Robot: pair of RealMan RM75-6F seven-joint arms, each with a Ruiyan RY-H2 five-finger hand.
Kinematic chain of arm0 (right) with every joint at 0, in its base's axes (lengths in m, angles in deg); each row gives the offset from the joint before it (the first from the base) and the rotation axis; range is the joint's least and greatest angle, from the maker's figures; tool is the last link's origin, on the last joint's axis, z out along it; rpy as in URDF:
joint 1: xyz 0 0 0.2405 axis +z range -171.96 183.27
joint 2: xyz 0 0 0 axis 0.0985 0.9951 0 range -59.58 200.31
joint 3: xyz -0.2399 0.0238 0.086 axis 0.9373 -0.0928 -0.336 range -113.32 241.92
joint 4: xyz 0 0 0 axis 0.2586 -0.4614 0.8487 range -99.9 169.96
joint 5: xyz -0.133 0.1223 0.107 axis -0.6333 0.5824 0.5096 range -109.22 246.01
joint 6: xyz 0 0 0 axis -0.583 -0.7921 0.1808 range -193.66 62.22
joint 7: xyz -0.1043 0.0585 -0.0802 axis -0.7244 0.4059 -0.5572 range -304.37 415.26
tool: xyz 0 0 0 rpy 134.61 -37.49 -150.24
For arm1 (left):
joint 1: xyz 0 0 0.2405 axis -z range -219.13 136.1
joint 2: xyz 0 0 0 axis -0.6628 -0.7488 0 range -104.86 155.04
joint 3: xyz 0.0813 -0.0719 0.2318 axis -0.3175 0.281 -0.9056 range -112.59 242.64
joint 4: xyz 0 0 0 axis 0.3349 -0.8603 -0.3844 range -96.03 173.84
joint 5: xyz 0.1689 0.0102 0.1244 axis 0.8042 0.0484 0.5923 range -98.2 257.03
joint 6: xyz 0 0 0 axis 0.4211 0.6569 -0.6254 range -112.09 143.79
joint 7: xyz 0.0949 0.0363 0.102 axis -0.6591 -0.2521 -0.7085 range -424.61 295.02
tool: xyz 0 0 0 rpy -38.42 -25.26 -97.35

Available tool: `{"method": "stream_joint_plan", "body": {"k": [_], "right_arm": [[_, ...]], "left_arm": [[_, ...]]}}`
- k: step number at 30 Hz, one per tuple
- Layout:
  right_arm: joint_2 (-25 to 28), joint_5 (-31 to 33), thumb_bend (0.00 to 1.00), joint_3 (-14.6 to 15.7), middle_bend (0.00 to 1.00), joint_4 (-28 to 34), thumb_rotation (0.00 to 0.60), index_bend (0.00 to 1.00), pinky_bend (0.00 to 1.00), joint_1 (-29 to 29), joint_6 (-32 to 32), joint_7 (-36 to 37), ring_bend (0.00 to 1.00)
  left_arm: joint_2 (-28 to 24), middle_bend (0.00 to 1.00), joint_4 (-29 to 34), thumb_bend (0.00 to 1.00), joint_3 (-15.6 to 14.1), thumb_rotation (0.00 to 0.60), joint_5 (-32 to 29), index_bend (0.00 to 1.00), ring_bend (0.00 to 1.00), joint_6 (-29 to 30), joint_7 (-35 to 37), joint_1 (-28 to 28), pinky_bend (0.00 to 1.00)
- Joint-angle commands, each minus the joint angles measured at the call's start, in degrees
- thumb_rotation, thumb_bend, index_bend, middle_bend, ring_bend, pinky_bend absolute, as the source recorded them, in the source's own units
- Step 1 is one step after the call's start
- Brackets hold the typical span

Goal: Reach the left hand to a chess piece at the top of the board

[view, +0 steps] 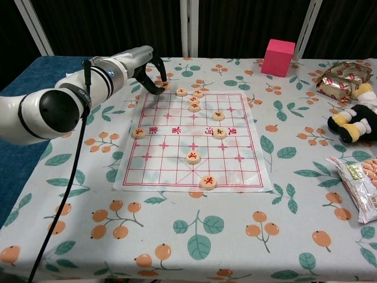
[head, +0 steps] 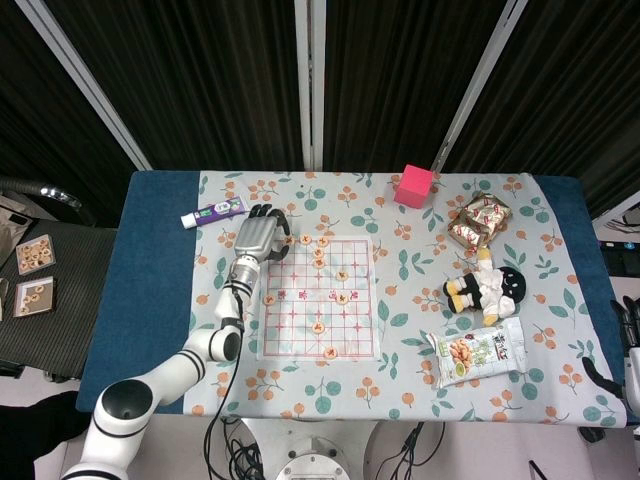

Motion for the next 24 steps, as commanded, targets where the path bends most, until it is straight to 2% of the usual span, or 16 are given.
{"method": "stream_joint_plan", "body": {"k": [1,10,16,18,24], "right_arm": [[0.43,0.03,0.17,-0.06,0.00,0.24,0.600,0.00,0.00,-0.22,-0.32,-0.03,0.00],[1.15,0.53,0.17,-0.25,0.00,0.87,0.600,0.00,0.00,-0.44,-0.11,-0.21,0.00],[1.14,0.33,0.17,-0.25,0.00,1.36,0.600,0.00,0.00,-0.24,0.03,-0.79,0.00],[1.26,0.26,0.17,-0.28,0.00,1.66,0.600,0.00,0.00,-0.24,-0.08,-1.00,0.00],[1.44,0.54,0.17,-0.33,0.00,2.17,0.600,0.00,0.00,-0.31,0.08,-1.52,0.00]], "left_arm": [[1.38,0.20,-2.60,0.36,0.40,0.600,-0.32,0.52,0.05,-1.36,0.84,0.95,0.03],[3.73,0.21,-7.92,0.36,0.36,0.600,1.12,0.52,0.05,-2.71,3.93,2.61,0.03],[4.29,0.21,-9.66,0.36,0.34,0.600,1.96,0.48,0.05,-2.76,5.50,2.94,0.03],[4.49,0.21,-10.10,0.36,0.36,0.600,2.31,0.46,0.05,-2.30,6.22,2.96,0.03],[4.61,0.19,-10.56,0.36,0.15,0.600,3.45,0.29,0.05,-1.61,8.47,2.74,0.03]]}}
